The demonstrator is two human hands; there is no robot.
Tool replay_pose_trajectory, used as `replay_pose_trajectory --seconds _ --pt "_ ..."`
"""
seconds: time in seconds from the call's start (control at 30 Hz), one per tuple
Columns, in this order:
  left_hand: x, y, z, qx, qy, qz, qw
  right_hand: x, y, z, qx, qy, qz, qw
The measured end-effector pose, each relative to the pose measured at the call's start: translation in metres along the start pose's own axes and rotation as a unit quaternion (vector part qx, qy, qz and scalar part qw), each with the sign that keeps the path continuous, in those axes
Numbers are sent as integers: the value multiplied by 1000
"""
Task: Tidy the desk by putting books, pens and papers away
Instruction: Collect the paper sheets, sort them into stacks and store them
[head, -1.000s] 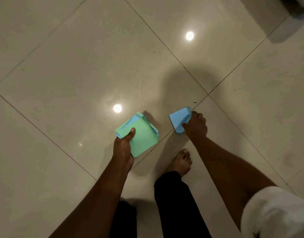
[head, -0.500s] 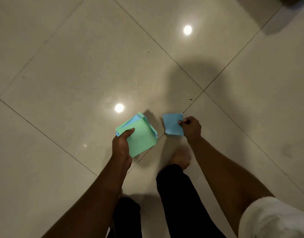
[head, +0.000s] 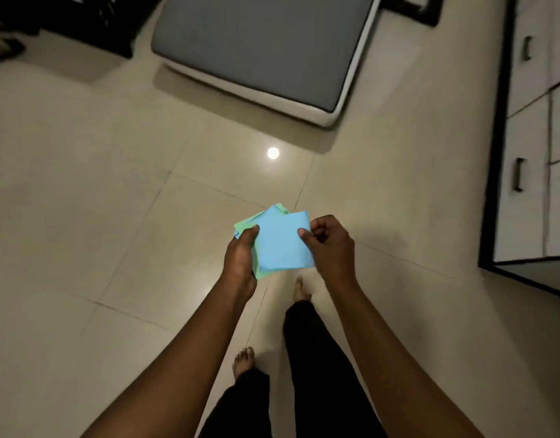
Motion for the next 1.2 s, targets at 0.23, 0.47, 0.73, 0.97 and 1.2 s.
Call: replay_pose_trajectory --seconds 0.23,0.47,0.73,0.97,1.2 --pt "-158 -67 7 135 -26 -133 982 -129 111 -39 -36 87 145 985" --pt "-264 -163 -53 242 0 -305 921 -221 245 8 183 -30 144 972" --pt "-373 -312 -189 350 20 -455 818 -297 420 77 222 -32 356 907" --pt "-462 -433 -310 374 53 -533 757 -343 577 151 173 -17 499 849" --pt "-509 -528 -392 360 111 -572 729 -348 687 190 203 -35 630 749"
Point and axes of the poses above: each hand's wrist, its own x-axis towards the middle knuckle, its own y-axis out of the back of the hand, z = x × y, the point moved 2 cm from there along x, towards the middle knuckle, and after that the axes turned 2 degrees about -x, right-handed, at the moved point
